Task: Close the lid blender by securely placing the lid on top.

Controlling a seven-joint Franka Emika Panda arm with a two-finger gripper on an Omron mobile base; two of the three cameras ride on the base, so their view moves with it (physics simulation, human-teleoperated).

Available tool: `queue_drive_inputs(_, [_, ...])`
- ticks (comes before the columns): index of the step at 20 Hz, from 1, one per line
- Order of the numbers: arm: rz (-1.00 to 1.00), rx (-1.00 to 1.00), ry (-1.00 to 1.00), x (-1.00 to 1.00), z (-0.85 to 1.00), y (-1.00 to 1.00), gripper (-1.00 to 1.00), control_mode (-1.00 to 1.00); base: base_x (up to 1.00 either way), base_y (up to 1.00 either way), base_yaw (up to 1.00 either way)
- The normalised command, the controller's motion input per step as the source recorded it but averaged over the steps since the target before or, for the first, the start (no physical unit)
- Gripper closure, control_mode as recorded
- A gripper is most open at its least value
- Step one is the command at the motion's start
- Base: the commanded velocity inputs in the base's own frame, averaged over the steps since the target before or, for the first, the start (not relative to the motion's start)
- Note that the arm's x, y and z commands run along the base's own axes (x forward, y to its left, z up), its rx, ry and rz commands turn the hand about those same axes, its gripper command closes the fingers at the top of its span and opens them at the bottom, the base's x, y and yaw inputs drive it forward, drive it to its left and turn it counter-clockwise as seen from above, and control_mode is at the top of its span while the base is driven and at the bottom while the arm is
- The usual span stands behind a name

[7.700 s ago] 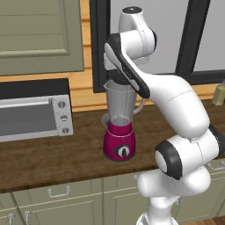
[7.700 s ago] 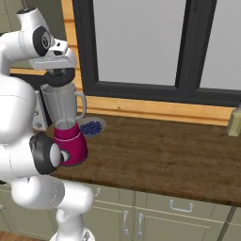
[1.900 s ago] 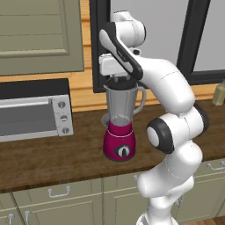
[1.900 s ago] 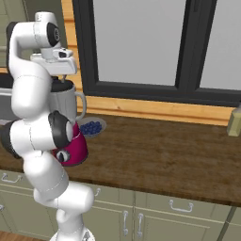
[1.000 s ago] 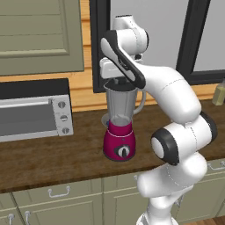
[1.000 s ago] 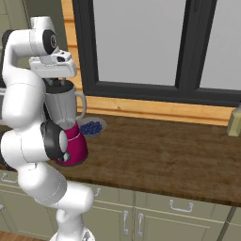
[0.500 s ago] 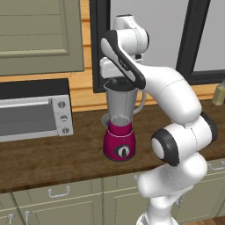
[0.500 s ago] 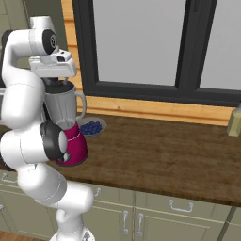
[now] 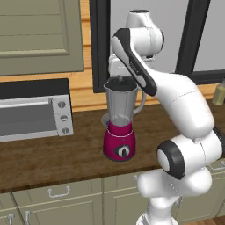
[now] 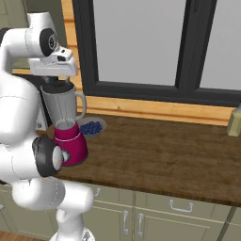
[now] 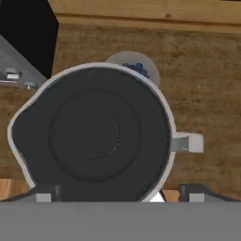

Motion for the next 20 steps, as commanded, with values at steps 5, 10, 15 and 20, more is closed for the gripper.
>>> queue_drive_inputs(5, [0.00,0.16,-0.35,-1.00,-0.84,-1.00,-1.00,-1.00,0.00,0.00,0.00])
queue_drive_inputs(10, [0.00,0.04,-0.27,-1.00,-1.00,-1.00,-1.00,-1.00,0.00,0.00,0.00])
queue_drive_inputs(15, [0.00,0.06,-0.46,-1.00,-0.55,-0.96,-1.00,-1.00,0.00,0.00,0.00])
queue_drive_inputs(20, [0.00,0.23,-0.77,-0.97,0.78,-0.51,-1.00,-1.00,0.00,0.00,0.00])
